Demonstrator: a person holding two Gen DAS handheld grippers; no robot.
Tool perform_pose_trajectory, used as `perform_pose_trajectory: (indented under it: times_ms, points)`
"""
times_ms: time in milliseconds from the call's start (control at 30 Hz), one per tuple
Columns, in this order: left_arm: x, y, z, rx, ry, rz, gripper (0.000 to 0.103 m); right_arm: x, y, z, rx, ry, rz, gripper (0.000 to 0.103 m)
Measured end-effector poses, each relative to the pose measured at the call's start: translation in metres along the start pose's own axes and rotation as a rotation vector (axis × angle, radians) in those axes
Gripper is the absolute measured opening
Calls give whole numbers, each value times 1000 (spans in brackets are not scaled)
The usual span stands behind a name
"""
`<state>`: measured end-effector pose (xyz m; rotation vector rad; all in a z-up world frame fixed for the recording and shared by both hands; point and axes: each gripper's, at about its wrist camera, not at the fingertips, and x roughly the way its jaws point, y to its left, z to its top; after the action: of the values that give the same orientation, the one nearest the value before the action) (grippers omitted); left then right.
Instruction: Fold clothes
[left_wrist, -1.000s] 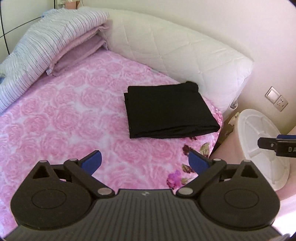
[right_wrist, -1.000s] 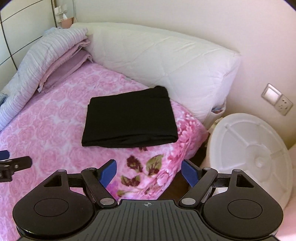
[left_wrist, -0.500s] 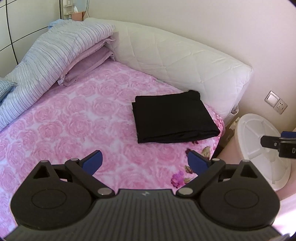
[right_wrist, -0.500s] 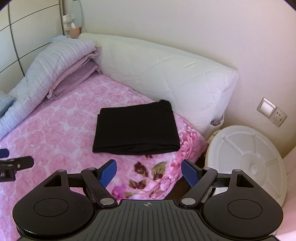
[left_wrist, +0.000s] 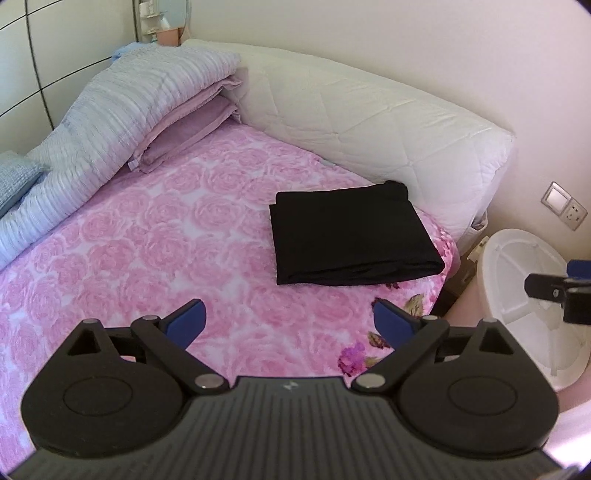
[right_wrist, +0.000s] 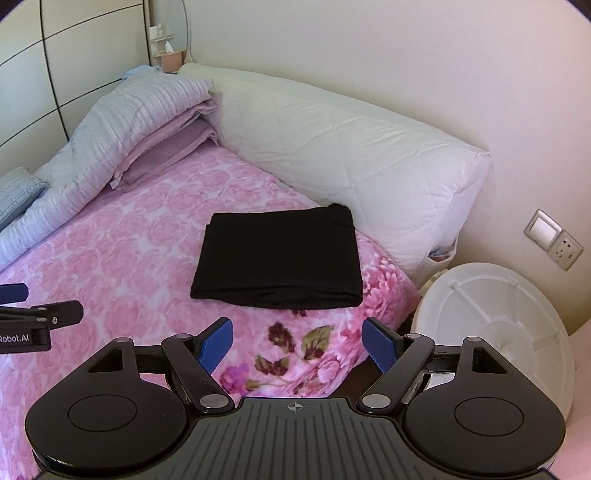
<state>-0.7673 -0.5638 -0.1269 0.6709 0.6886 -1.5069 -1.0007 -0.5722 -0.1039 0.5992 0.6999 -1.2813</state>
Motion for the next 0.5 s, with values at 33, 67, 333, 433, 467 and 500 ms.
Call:
perform_pose_trajectory:
  times_ms: [33, 67, 333, 433, 467, 500]
  points:
    - [0, -3, 0, -7, 7, 10, 95, 2, -5, 0, 0, 6, 10, 80]
    - [1, -7, -1, -12, 18, 17, 95, 3, -9, -1, 0, 9, 20, 80]
    - [5, -41, -12, 4, 64, 52, 96, 12, -42, -10, 2, 34, 61, 80]
    - [5, -51, -15, 6, 61, 55, 96, 13, -52, -13, 1, 38, 63, 80]
    - [5, -55, -15, 6, 60, 56, 96, 13, -54, -14, -1, 40, 64, 80]
    - [6, -58, -16, 6, 61, 55, 96, 13, -56, -15, -2, 42, 65, 80]
